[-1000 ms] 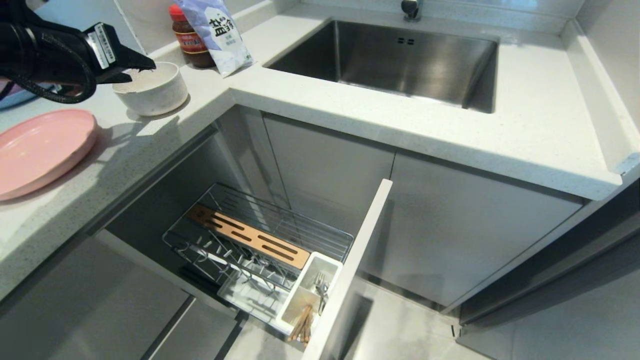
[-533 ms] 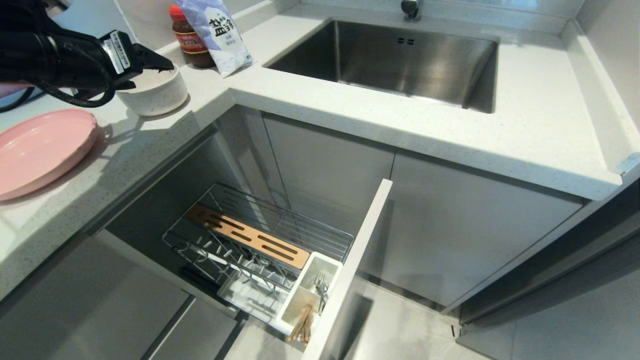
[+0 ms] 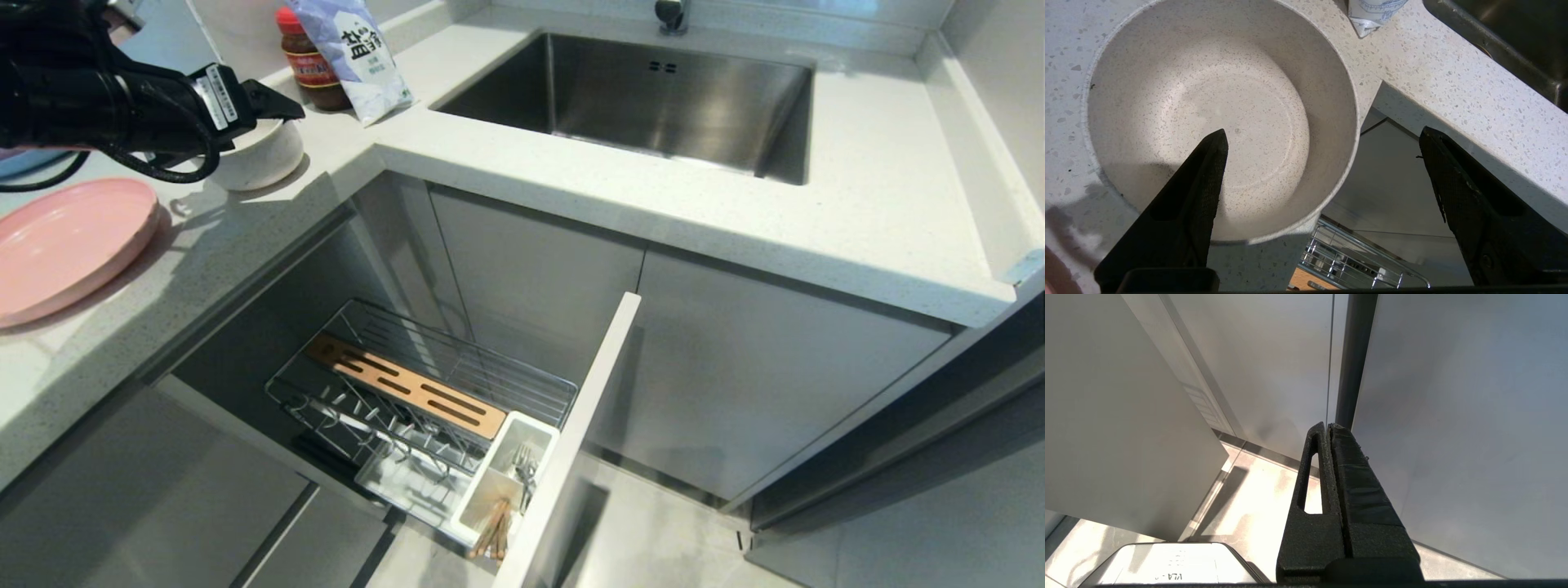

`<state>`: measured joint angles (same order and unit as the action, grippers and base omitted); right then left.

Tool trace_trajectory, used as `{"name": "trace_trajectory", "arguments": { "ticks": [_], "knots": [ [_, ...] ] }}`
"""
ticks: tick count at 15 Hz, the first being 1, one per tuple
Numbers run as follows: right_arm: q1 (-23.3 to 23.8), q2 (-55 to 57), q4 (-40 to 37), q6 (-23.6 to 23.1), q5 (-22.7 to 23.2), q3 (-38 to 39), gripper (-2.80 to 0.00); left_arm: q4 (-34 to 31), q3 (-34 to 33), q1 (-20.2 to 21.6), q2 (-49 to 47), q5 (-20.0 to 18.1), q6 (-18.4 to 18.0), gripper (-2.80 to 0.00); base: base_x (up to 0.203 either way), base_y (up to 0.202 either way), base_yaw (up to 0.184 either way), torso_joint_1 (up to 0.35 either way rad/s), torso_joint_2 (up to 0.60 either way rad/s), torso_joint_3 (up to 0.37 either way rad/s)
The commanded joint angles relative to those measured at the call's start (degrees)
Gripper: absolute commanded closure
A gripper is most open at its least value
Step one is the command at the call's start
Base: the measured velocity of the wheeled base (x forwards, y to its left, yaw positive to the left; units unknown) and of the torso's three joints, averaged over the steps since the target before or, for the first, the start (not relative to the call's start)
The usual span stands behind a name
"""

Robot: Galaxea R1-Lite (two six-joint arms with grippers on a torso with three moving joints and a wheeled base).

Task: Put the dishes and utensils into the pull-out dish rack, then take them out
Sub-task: Pick up the bowl and place it in the cupboard

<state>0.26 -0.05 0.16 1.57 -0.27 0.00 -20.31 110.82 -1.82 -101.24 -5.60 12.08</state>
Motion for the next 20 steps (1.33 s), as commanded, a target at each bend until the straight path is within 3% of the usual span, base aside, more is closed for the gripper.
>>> {"name": "trace_trajectory", "arguments": {
  "ticks": [1, 5, 11, 20],
  "knots": [
    [0.0, -0.1, 0.0, 0.0, 0.0, 0.1, 0.0, -0.2, -0.1, -0.1, -0.4, 0.1, -0.1, -2.8, 0.0, 0.0, 0.0, 0.0, 0.0, 0.0],
    [-0.1, -0.1, 0.0, 0.0, 0.0, 0.1, 0.0, -0.2, -0.1, -0.6, -0.1, 0.1, -0.8, -2.8, 0.0, 0.0, 0.0, 0.0, 0.0, 0.0],
    [-0.1, -0.1, 0.0, 0.0, 0.0, 0.1, 0.0, -0.3, 0.0, -1.3, -0.9, 0.8, -16.6, -2.8, 0.0, 0.0, 0.0, 0.0, 0.0, 0.0],
    [0.0, -0.1, 0.0, 0.0, 0.0, 0.1, 0.0, -0.5, 0.1, -1.5, -3.3, 0.9, -22.3, -2.8, 0.0, 0.0, 0.0, 0.0, 0.0, 0.0]
  ]
}}
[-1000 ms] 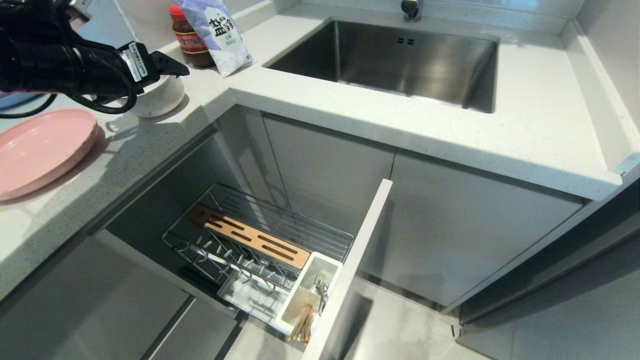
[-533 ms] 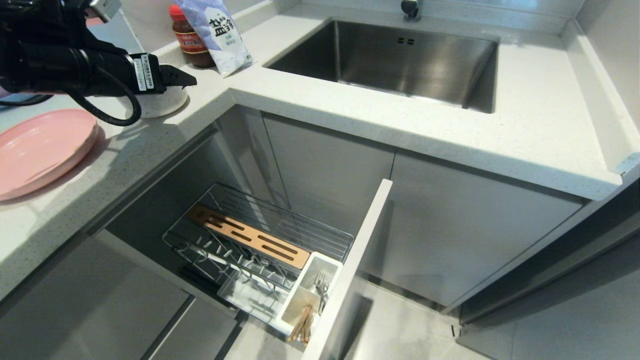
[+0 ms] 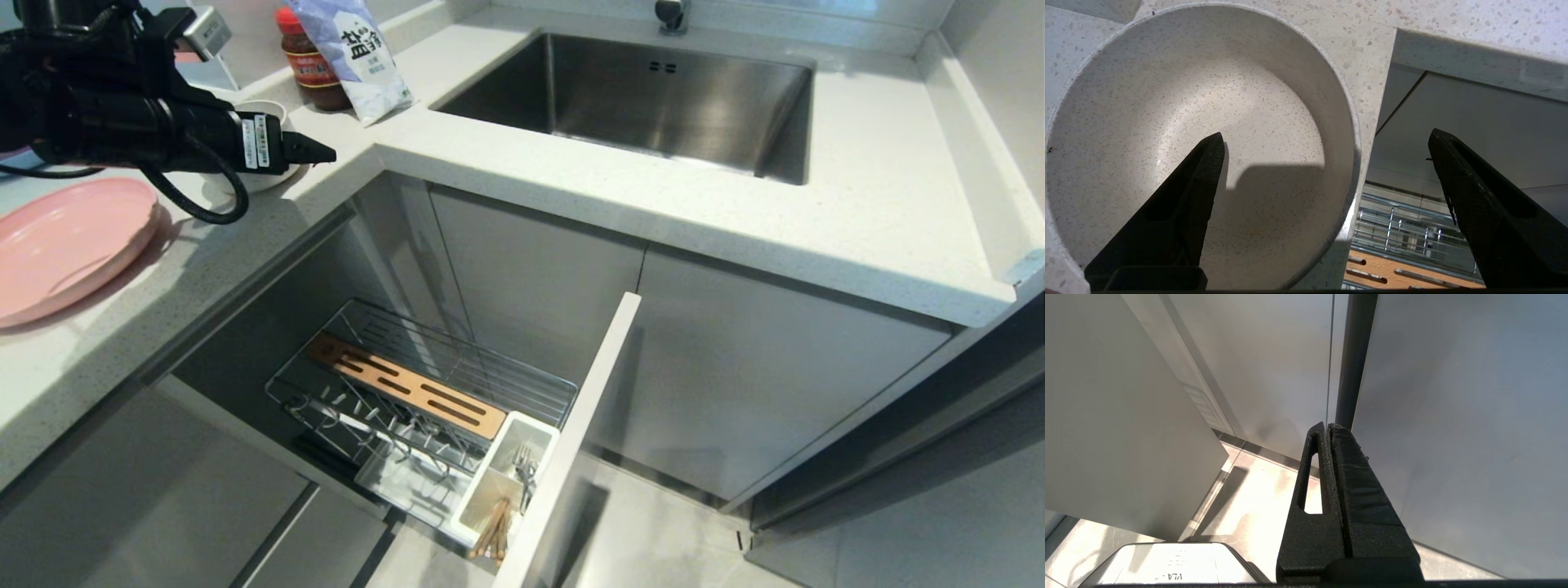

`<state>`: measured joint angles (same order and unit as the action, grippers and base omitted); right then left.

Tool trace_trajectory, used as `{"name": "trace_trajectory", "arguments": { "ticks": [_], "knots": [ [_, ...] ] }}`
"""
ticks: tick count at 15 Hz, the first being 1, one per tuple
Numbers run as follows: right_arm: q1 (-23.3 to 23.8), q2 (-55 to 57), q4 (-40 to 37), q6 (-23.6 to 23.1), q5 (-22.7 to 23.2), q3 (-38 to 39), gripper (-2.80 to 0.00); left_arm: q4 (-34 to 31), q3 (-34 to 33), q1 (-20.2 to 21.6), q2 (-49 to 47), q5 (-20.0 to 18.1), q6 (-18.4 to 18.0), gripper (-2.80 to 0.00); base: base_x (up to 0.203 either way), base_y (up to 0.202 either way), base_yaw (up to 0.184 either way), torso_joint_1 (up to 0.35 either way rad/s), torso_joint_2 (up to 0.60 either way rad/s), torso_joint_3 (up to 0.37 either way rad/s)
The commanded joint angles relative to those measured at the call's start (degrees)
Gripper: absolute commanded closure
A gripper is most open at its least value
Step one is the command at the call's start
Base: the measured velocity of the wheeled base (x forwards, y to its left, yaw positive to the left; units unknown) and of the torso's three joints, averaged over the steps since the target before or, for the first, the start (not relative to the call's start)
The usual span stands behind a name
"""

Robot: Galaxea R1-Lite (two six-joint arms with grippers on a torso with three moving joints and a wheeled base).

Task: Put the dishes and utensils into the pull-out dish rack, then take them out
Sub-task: Pick up the bowl and place it in the cupboard

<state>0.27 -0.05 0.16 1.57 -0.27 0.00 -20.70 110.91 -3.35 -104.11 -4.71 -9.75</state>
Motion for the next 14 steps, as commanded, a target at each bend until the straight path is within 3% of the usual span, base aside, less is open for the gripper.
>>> {"name": "trace_trajectory", "arguments": {
  "ticks": [1, 3, 4, 14],
  "knots": [
    [0.0, -0.1, 0.0, 0.0, 0.0, 0.1, 0.0, 0.0, 0.0, 0.0, -0.4, 0.0, -0.5, -2.8, 0.0, 0.0, 0.0, 0.0, 0.0, 0.0],
    [-0.1, -0.1, 0.0, 0.0, 0.0, 0.1, 0.0, 0.1, 0.0, 0.0, -0.5, 0.0, -0.5, -2.8, 0.0, 0.0, 0.0, 0.0, 0.0, 0.0],
    [-0.1, -0.1, 0.0, 0.0, 0.0, 0.1, 0.0, 0.1, 0.0, 0.0, -0.4, 0.0, -0.5, 0.0, 0.0, 0.0, 0.0, 0.0, 0.0, 0.0],
    [0.0, -0.1, 0.0, 0.0, 0.0, 0.1, 0.0, -0.1, -0.1, -1.3, 1.0, 0.0, -2.8, 0.0, 0.0, 0.0, 0.0, 0.0, 0.0, 0.0]
  ]
}}
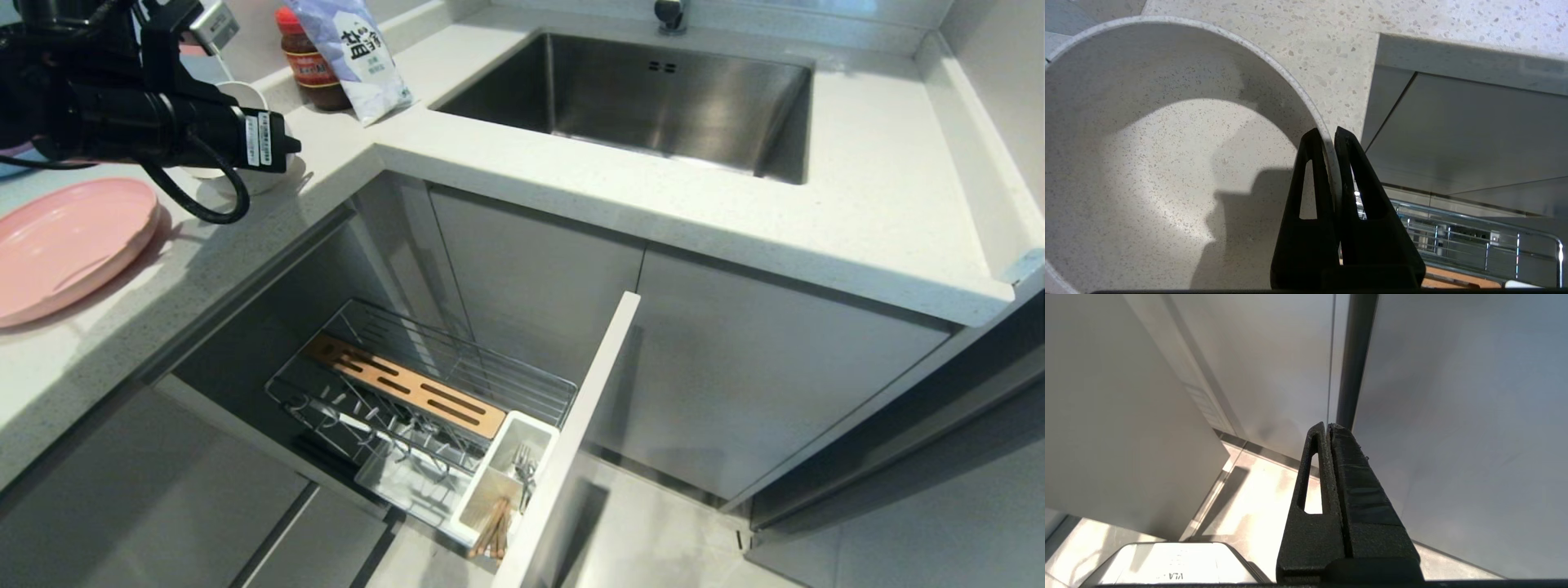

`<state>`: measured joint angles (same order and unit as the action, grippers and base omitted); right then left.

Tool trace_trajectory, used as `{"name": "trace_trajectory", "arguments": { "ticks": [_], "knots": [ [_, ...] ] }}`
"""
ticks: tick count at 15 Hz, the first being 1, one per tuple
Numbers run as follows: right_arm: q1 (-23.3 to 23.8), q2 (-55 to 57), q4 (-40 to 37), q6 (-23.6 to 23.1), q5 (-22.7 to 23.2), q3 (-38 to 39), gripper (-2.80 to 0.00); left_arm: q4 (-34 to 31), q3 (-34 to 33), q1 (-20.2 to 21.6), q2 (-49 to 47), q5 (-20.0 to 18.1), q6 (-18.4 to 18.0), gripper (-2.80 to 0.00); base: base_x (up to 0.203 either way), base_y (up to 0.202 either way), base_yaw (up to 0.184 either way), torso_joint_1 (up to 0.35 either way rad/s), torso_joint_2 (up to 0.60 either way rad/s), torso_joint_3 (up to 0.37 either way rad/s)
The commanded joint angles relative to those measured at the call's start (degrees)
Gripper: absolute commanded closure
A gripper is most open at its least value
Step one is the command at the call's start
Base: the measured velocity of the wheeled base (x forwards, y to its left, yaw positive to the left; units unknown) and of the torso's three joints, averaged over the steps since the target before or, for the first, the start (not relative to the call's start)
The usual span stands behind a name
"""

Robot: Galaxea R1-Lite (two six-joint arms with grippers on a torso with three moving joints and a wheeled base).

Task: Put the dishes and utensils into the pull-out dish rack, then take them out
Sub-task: Pick up the bowl and place it in the cupboard

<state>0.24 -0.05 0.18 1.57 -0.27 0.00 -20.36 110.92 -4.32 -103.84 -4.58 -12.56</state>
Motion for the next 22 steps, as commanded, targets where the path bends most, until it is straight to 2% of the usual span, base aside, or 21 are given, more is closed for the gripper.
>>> {"name": "trace_trajectory", "arguments": {
  "ticks": [1, 5, 7, 10, 11, 13, 15, 16, 19, 21, 22],
  "knots": [
    [0.0, -0.1, 0.0, 0.0, 0.0, 0.1, 0.0, -0.7, -0.1, -0.3, 1.3, 0.0, -0.1, 0.0, 0.0, 0.0, 0.0, 0.0, 0.0, 0.0],
    [0.0, -0.1, 0.0, 0.0, 0.0, 0.1, 0.0, -0.8, -0.1, -1.7, 5.4, 0.0, -0.3, 0.0, 0.0, 0.0, 0.0, 0.0, 0.0, 0.0],
    [0.0, -0.1, 0.0, 0.0, 0.0, 0.1, 0.0, -0.9, -0.2, -4.5, 8.0, 0.0, 0.6, 0.0, 0.0, 0.0, 0.0, 0.0, 0.0, 0.0],
    [0.0, -0.1, 0.0, 0.0, 0.0, 0.1, 0.0, -0.7, -0.3, -6.6, 13.7, 0.4, 2.4, 0.0, 0.0, 0.0, 0.0, 0.0, 0.0, 0.0],
    [0.0, -0.1, 0.0, 0.0, 0.0, 0.1, 0.0, -0.6, -0.6, -8.3, 15.5, 0.5, 6.3, 0.0, 0.0, 0.0, 0.0, 0.0, 0.0, 0.0],
    [0.0, -0.1, 0.0, 0.1, 0.0, 0.1, 0.0, 0.0, -1.0, -15.1, 18.0, 1.7, 20.1, 0.0, 0.0, 0.0, 0.0, 0.0, 0.0, 0.0],
    [0.0, -0.1, 0.0, 0.0, 0.0, 0.1, 0.0, 0.8, -2.9, -23.2, 20.8, 4.5, 32.0, 0.0, 0.0, 0.0, 0.0, 0.0, 0.0, 0.0],
    [0.0, -0.1, 0.0, 0.0, 0.0, 0.1, 0.0, 1.1, -4.9, -26.2, 22.3, 5.9, 36.6, 0.0, 0.0, 0.0, 0.0, 0.0, 0.0, 0.0],
    [0.0, -0.1, 0.0, 0.0, 0.0, 0.1, 0.0, 2.7, -16.1, -33.4, 26.1, 8.2, 45.5, 0.0, 0.0, 0.0, 0.0, 0.0, 0.0, 0.0],
    [0.0, -0.1, 0.0, 0.0, 0.0, 0.1, 0.0, 7.8, -23.4, -35.5, 26.9, 10.4, 52.9, 0.0, 0.0, 0.0, 0.0, 0.0, 0.0, 0.0],
    [0.0, -0.1, 0.0, 0.0, 0.0, 0.1, 0.0, 11.1, -27.2, -35.9, 26.8, 12.5, 55.2, 0.0, 0.0, 0.0, 0.0, 0.0, 0.0, 0.0]
  ]
}}
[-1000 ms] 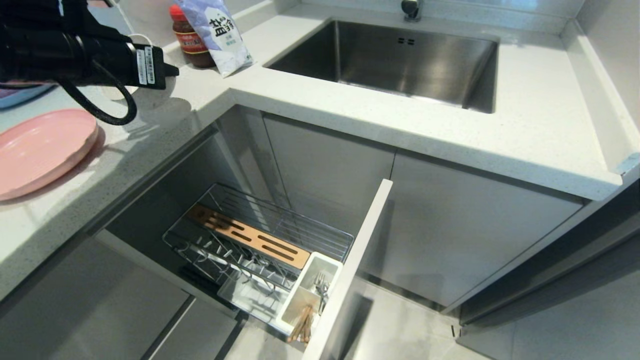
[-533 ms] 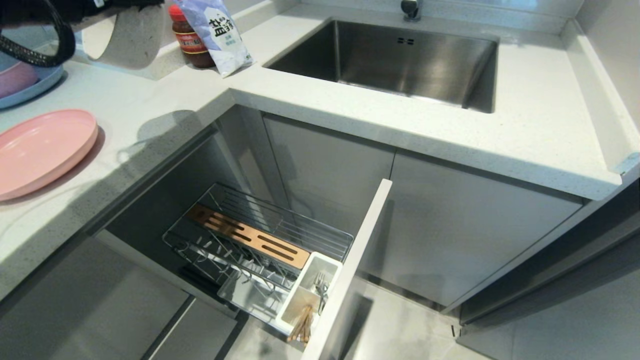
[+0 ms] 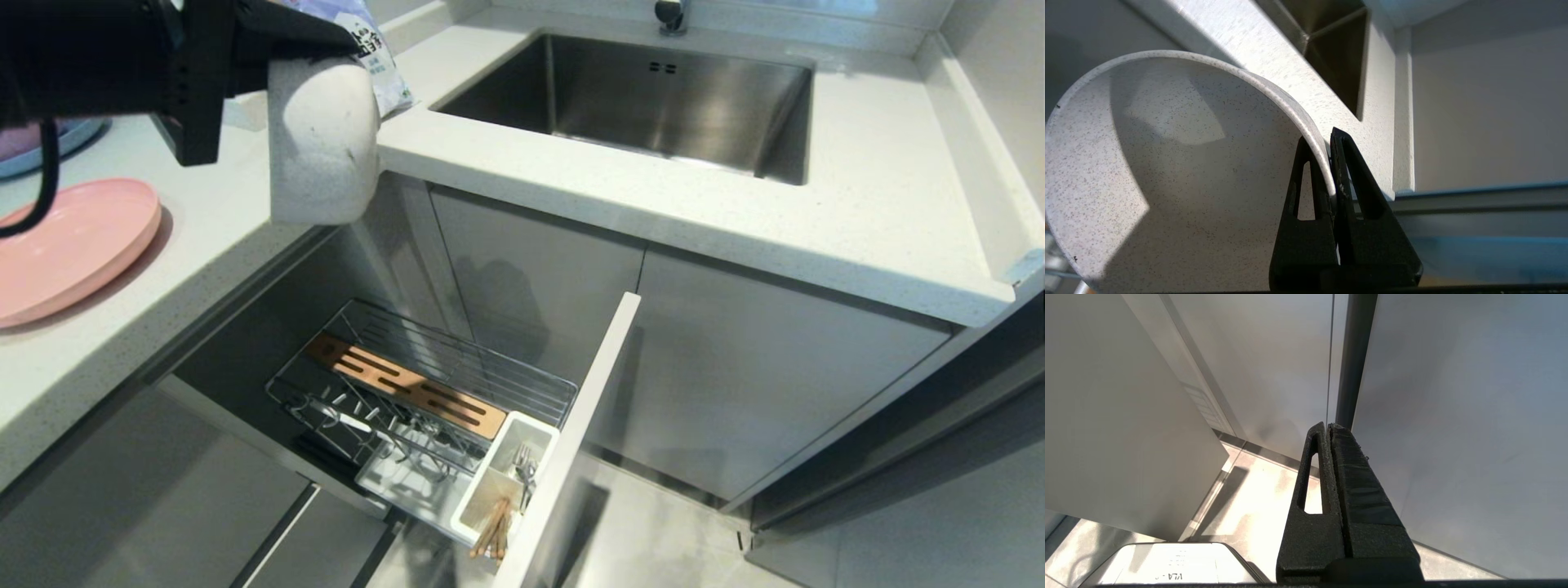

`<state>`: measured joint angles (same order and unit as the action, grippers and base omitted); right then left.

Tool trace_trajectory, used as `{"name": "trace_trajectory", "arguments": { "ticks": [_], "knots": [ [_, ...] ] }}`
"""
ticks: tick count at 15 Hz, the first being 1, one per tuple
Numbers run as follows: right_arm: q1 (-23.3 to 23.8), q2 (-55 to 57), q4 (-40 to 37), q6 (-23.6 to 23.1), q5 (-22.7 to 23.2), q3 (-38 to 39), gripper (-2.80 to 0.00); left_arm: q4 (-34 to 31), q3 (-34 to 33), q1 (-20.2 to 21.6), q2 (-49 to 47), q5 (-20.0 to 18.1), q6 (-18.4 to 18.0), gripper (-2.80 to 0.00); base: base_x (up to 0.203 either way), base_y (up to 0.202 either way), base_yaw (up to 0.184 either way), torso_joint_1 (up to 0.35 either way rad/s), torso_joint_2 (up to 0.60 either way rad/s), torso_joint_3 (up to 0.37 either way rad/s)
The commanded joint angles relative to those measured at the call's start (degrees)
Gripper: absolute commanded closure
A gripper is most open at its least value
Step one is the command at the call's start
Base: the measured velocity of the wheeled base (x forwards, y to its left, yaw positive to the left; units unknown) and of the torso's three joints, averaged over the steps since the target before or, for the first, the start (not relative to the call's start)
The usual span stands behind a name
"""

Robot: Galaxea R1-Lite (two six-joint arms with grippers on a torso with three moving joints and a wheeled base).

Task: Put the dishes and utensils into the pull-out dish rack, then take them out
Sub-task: Pick up the bowl and place it in the cupboard

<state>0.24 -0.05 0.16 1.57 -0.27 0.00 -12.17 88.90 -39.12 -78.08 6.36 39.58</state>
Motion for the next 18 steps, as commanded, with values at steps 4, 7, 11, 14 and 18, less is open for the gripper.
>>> {"name": "trace_trajectory", "arguments": {
  "ticks": [4, 7, 11, 14, 18],
  "knots": [
    [0.0, -0.1, 0.0, 0.0, 0.0, 0.1, 0.0, 29.0, -21.6, -3.9, -3.6, 14.7, 13.6, 0.0, 0.0, 0.0, 0.0, 0.0, 0.0, 0.0],
    [0.0, -0.1, 0.0, 0.0, 0.0, 0.1, 0.0, 42.4, -30.4, -3.9, -9.1, 20.8, 25.3, 0.0, 0.0, 0.0, 0.0, 0.0, 0.0, 0.0],
    [0.0, -0.1, 0.0, 0.0, 0.0, 0.1, 0.0, 49.7, -34.7, 1.8, -13.5, 20.9, 36.8, 0.0, 0.0, 0.0, 0.0, 0.0, 0.0, 0.0],
    [0.0, -0.1, 0.0, 0.0, 0.0, 0.1, 0.0, 58.6, -38.8, 4.5, -17.9, 19.0, 41.3, 0.0, 0.0, 0.0, 0.0, 0.0, 0.0, 0.0],
    [0.0, -0.1, 0.0, 0.0, 0.0, 0.1, 0.0, 73.4, -44.4, 6.4, -25.4, 18.1, 42.1, 0.0, 0.0, 0.0, 0.0, 0.0, 0.0, 0.0]
  ]
}}
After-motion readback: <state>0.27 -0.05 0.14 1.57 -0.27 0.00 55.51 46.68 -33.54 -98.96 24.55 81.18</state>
